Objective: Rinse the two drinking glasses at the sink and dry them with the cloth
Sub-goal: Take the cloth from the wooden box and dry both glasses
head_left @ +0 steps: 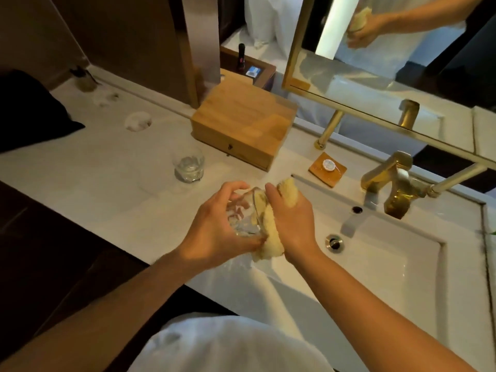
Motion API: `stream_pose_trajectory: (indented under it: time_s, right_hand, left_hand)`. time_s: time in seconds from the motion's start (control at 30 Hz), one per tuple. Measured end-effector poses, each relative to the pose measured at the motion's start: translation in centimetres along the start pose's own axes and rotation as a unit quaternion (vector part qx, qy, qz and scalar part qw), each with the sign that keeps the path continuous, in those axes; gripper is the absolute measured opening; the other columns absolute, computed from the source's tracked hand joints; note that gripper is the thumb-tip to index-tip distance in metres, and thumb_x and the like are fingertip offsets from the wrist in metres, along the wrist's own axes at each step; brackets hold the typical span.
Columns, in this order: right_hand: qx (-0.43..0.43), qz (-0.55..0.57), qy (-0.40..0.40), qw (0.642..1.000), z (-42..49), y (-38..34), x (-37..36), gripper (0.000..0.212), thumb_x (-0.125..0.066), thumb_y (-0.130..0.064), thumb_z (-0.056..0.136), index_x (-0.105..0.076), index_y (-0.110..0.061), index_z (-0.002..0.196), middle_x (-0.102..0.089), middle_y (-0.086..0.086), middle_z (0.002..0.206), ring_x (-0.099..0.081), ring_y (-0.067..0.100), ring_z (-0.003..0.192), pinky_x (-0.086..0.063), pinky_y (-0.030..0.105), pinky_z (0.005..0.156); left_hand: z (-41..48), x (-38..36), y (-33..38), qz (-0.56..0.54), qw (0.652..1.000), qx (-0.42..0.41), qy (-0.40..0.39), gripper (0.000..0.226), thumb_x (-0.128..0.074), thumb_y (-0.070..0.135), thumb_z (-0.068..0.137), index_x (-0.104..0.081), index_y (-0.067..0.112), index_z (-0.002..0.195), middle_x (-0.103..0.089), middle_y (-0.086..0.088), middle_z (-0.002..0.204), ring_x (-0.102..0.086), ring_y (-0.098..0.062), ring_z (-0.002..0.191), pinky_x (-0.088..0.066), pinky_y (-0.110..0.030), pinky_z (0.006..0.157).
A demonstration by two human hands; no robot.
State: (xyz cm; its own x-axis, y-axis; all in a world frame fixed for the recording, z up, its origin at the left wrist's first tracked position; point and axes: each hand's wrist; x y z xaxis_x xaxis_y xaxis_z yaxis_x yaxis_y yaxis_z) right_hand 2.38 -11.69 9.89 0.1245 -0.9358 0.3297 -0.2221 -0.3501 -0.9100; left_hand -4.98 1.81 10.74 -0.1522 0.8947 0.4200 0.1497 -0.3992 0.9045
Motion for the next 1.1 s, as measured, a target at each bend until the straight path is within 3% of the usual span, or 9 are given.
stream_pose_trajectory:
  time_s: [0.07,0.23,0.4,0.47,0.57,0.73,1.1]
  right_hand:
    - [0.072,-0.091,0.001,0.993,0.0,0.3,-1.4,0.032,-0.064,-0.048,0.091,-0.055,-0.024,0.072,-0.061,-0.008,0.068,-0.054,0.003,0.062,-0.039,0.015,0.058]
    - [0.114,-0.183,0.006,0.976,1.6,2.0,-3.5,0.026,-0.062,-0.047,0.092,-0.063,-0.022,0.085,-0.061,-0.015,0.073,-0.057,-0.002,0.068,-0.037,0.005,0.057]
    - [0.054,-0.188,0.025,0.980,1.5,2.4,-5.5,0.032,-0.057,-0.047,0.095,-0.061,-0.017,0.085,-0.061,-0.010,0.073,-0.055,0.001,0.066,-0.033,0.008,0.053]
    - [0.040,-0.184,0.023,0.982,0.9,2.7,-6.1,0.030,-0.058,-0.045,0.095,-0.060,-0.018,0.082,-0.061,-0.009,0.073,-0.055,0.002,0.066,-0.035,0.012,0.056]
    - [0.026,-0.164,0.030,0.986,0.3,3.2,-6.6,0.026,-0.059,-0.041,0.096,-0.058,-0.022,0.078,-0.062,-0.008,0.072,-0.057,0.006,0.066,-0.040,0.020,0.058]
    - [0.016,-0.166,0.040,0.985,0.1,3.5,-7.0,0.028,-0.059,-0.040,0.096,-0.057,-0.022,0.075,-0.064,-0.003,0.073,-0.059,0.012,0.067,-0.043,0.027,0.060]
    - [0.013,-0.166,-0.007,0.986,0.3,2.4,-8.4,0.016,-0.056,-0.033,0.099,-0.058,-0.026,0.085,-0.064,-0.010,0.081,-0.058,0.004,0.073,-0.037,0.015,0.061]
  left_hand:
    - [0.0,1.8,-1.8,-0.027,1.000,0.010,0.000,0.090,-0.097,0.029,0.049,-0.050,0.035,0.126,-0.067,0.012,0.097,-0.068,-0.003,0.085,-0.054,-0.017,0.072]
    - [0.7,5.8,-6.2,-0.027,0.998,0.037,-0.033,0.099,-0.096,0.024,0.055,-0.040,0.041,0.134,-0.068,0.011,0.101,-0.067,-0.004,0.090,-0.054,-0.016,0.076]
    - [2.4,8.1,-10.5,-0.022,0.998,0.051,-0.032,0.104,-0.094,0.019,0.056,-0.035,0.045,0.138,-0.063,0.011,0.113,-0.068,-0.007,0.098,-0.058,-0.022,0.079]
    - [3.1,8.4,-11.7,0.039,0.999,0.032,-0.012,0.099,-0.093,0.024,0.056,-0.039,0.040,0.138,-0.062,0.010,0.112,-0.064,-0.004,0.100,-0.057,-0.020,0.080]
    - [4.1,8.6,-12.9,0.141,0.990,-0.015,0.001,0.092,-0.087,0.030,0.059,-0.042,0.035,0.138,-0.060,0.006,0.112,-0.060,-0.008,0.098,-0.057,-0.028,0.084]
    - [5.2,9.1,-14.5,0.233,0.971,-0.057,-0.010,0.081,-0.081,0.036,0.064,-0.050,0.032,0.138,-0.055,0.002,0.121,-0.064,-0.019,0.099,-0.060,-0.036,0.077]
    - [5.6,9.7,-16.6,0.248,0.968,-0.039,0.027,0.073,-0.083,0.031,0.066,-0.053,0.029,0.132,-0.053,-0.002,0.123,-0.061,-0.024,0.103,-0.056,-0.033,0.077]
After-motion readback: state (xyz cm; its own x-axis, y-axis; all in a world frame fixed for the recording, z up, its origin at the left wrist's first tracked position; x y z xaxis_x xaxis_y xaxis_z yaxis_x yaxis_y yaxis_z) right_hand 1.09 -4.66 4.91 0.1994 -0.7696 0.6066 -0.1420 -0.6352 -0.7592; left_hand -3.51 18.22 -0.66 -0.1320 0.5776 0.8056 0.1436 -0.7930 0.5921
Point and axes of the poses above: each hand's wrist, its own z-axis towards the middle knuckle, its own x-axis out of the back of the hand, y = z × x
